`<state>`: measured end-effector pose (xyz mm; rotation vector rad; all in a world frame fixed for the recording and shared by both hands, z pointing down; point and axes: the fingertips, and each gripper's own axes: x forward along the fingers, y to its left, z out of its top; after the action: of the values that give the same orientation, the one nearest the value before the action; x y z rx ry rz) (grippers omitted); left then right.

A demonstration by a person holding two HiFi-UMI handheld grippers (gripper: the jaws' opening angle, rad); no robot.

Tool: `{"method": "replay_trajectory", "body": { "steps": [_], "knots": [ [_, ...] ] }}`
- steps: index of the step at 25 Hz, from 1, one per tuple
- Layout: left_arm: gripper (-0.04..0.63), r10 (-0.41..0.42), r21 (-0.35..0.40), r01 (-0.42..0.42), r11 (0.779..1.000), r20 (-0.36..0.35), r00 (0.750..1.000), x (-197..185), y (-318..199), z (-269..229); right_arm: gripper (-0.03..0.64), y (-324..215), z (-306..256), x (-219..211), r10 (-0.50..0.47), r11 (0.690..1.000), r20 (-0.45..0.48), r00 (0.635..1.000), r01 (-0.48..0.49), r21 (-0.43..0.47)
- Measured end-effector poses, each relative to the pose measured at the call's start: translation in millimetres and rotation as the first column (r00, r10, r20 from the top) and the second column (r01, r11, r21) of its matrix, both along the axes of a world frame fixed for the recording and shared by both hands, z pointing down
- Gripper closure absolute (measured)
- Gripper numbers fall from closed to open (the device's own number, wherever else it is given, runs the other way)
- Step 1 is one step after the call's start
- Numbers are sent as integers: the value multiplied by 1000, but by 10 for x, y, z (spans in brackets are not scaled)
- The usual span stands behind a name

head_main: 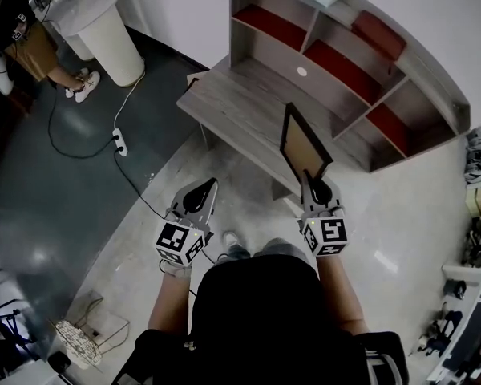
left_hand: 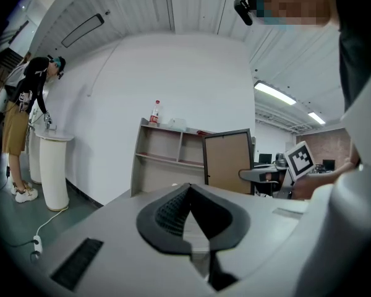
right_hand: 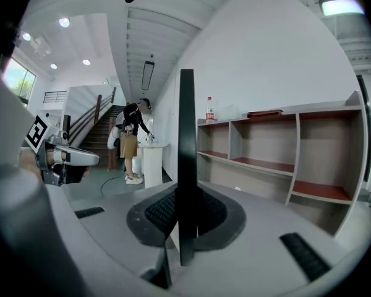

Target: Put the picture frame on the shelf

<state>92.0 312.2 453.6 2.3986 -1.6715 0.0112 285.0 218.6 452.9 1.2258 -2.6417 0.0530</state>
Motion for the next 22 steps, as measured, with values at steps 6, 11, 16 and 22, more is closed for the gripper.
{"method": "replay_trajectory", "body": {
  "steps": [6, 11, 16, 22],
  "knots": [
    [586, -14, -14, 14, 1000, -8, 1000, -321, -58, 115, 592, -167, 28, -275, 18, 1000, -7, 1000, -18, 11],
    [586, -41, -28, 40, 999, -4, 999, -583, -289, 214, 592, -479, 145, -529, 7, 1000, 2, 1000, -7, -5],
    [586, -53, -38, 53, 998, 12, 999, -845, -747, 235, 592, -962, 247, -854, -11, 1000, 17, 1000, 11, -23],
    [586, -47, -52, 49, 997, 34, 998, -1073, -1438, 188, 592, -1656, 257, -1165, -19, 999, 41, 999, 20, -36]
  ]
}}
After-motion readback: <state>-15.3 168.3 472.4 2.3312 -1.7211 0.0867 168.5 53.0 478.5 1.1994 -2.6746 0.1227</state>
